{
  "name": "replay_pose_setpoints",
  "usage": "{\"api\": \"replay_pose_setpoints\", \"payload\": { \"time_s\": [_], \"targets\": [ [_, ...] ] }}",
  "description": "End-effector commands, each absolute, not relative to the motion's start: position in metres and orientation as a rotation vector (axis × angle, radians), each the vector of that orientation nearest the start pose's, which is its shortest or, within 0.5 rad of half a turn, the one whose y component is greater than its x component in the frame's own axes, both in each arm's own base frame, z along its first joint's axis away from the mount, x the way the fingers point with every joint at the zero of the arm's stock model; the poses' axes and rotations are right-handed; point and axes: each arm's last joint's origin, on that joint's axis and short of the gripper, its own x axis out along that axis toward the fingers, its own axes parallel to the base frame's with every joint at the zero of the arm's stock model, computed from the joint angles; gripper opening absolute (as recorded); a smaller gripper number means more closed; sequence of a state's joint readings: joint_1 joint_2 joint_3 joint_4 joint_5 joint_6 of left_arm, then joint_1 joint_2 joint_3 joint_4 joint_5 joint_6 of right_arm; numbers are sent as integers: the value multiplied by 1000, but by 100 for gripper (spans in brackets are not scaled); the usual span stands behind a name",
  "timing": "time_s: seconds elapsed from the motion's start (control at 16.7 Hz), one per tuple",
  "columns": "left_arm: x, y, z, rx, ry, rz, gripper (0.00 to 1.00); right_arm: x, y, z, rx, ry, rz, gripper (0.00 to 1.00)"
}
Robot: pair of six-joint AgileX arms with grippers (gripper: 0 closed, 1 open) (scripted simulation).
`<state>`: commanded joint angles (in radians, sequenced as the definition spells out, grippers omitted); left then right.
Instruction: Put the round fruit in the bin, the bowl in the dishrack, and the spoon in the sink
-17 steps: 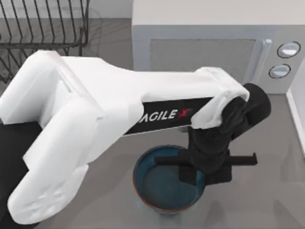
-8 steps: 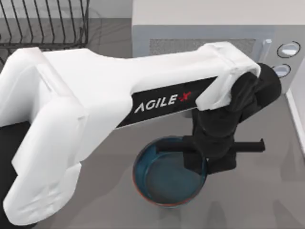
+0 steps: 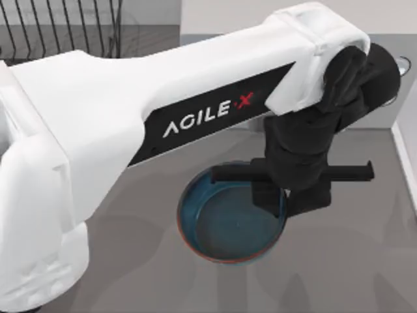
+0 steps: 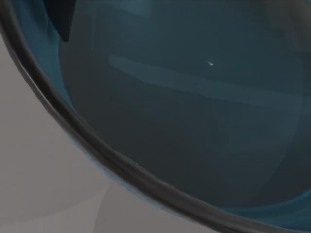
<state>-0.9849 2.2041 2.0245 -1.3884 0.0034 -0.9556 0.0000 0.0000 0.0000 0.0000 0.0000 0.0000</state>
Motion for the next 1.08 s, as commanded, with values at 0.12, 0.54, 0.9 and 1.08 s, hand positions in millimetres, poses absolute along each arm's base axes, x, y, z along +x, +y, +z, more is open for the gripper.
{"api": "replay_pose_setpoints", "payload": {
  "time_s": [0.12,0.54,0.9,1.08],
  "targets": [
    [246,-359,227,15,1571,-16,0,106,-1,160,0,0,0,100],
    [301,-270,259,-156,1427,-236,0,106,-1,160,0,0,0,100],
    [322,-81,358,-284,653,-256,0,106,-1,160,0,0,0,100],
    [286,-25,396,-200,343,-175,0,106,-1,160,0,0,0,100]
  ]
}}
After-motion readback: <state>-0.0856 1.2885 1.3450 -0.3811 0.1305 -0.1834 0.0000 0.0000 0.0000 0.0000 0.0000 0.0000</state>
